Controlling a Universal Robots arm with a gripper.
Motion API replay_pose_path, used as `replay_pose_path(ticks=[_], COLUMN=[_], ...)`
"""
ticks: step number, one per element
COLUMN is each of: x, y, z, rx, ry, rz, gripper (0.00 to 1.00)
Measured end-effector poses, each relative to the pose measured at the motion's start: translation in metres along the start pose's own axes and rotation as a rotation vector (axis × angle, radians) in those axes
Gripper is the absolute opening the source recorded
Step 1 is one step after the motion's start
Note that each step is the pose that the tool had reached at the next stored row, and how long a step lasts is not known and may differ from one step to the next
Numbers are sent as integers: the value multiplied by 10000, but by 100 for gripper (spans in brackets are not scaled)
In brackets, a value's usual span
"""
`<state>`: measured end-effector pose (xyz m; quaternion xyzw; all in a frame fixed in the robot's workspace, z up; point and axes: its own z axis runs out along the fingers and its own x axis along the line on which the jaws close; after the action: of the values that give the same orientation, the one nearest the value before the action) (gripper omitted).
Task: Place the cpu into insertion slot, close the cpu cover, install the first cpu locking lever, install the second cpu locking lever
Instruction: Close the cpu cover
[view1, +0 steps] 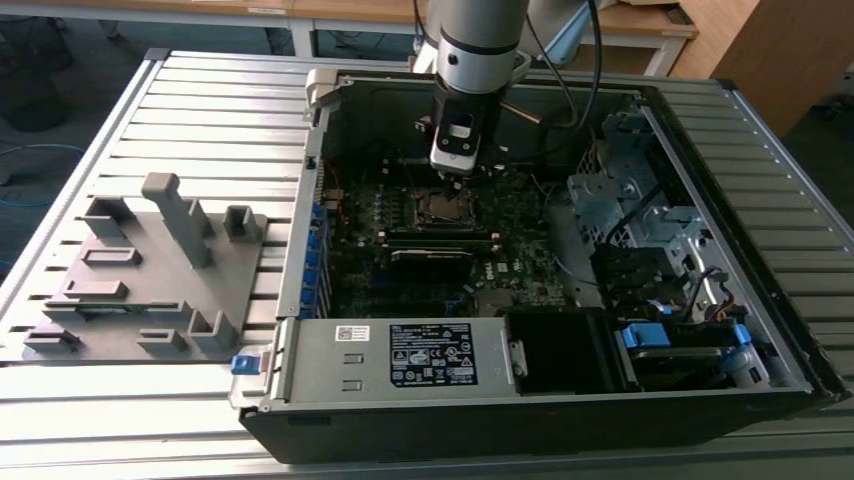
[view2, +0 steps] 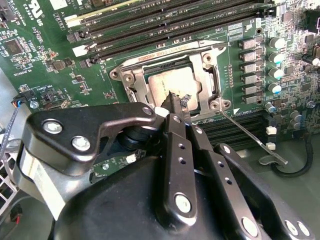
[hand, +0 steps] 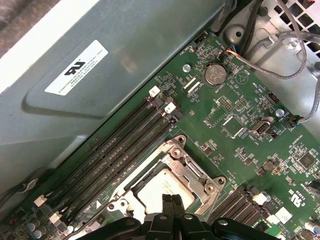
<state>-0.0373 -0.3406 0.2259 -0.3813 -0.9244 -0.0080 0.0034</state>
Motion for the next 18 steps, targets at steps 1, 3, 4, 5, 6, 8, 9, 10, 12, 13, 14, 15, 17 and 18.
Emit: replay_pose_path(ticks=[1,3,4,5,6,8,9,10,12,13,14,15,17,18], x=[0,0,0,0,0,0,0,0,0,0,0,0,0,0], y=[0,0,0,0,0,0,0,0,0,0,0,0,0,0], z=[0,0,0,0,0,0,0,0,0,0,0,0,0,0], rx=[0,0,0,0,1,2,2,2,2,3,3,2,2,2], ry=[0,0,0,0,1,2,2,3,3,2,3,3,3,3], rz=[0,-5,-19,-45,-80,-167,-205,-214,-215,-215,-215,-215,-215,-222], gripper=[10,10,10,10,10,10,10,10,10,10,10,10,10,10])
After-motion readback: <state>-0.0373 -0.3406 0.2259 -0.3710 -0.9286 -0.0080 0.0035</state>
